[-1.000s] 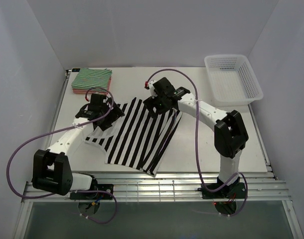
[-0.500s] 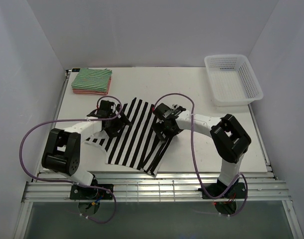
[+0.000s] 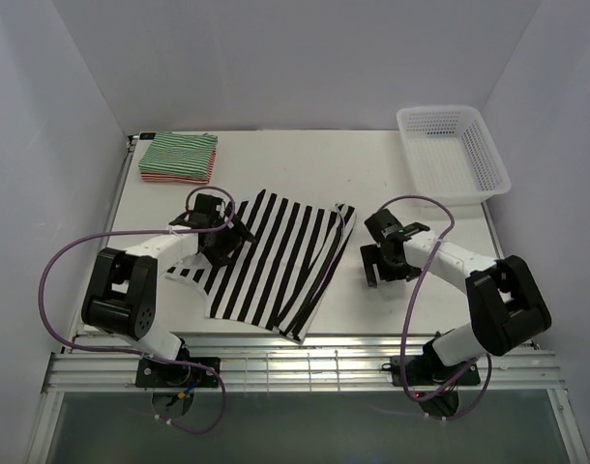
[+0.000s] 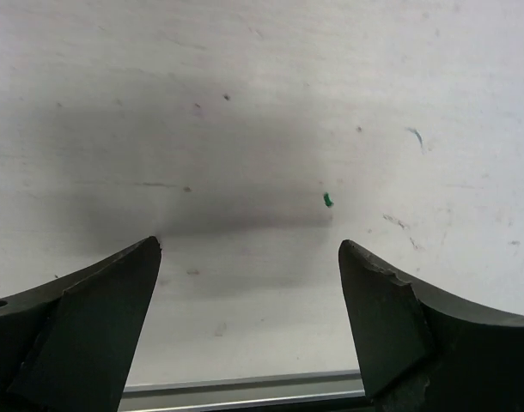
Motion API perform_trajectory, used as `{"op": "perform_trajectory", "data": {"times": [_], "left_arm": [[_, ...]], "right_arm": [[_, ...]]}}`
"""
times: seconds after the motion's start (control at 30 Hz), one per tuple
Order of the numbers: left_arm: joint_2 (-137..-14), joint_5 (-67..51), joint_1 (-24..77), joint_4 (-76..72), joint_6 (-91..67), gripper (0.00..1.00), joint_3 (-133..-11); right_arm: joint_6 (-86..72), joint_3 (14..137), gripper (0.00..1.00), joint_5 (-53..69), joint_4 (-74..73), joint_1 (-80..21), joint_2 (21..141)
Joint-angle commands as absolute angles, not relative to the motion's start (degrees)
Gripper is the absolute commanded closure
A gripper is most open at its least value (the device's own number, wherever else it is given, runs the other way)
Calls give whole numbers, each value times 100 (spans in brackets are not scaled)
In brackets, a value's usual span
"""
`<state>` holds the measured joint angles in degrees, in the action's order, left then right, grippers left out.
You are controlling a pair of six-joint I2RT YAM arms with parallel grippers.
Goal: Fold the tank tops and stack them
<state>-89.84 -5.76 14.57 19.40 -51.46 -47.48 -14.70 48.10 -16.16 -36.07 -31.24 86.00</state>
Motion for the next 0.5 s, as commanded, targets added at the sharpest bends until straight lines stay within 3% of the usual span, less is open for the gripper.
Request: {"op": "perform_trajectory", "data": {"times": [0.0,0.17,0.47], "left_arm": [[-9343,9,1380,2285,-5027,2,-4649],[-9378,-360,1380,2101,-5106,2,-4606],[-9211,-264,1380,2021,-5221,2,-4474]], "right_arm": [[-1548,4693,10,-1313,-3701,-2961,8062],[-1178,5597,10,-703,-2945,-3646,7971],[-1415,7846,10,-1793,-3410,-4702,10202]]}}
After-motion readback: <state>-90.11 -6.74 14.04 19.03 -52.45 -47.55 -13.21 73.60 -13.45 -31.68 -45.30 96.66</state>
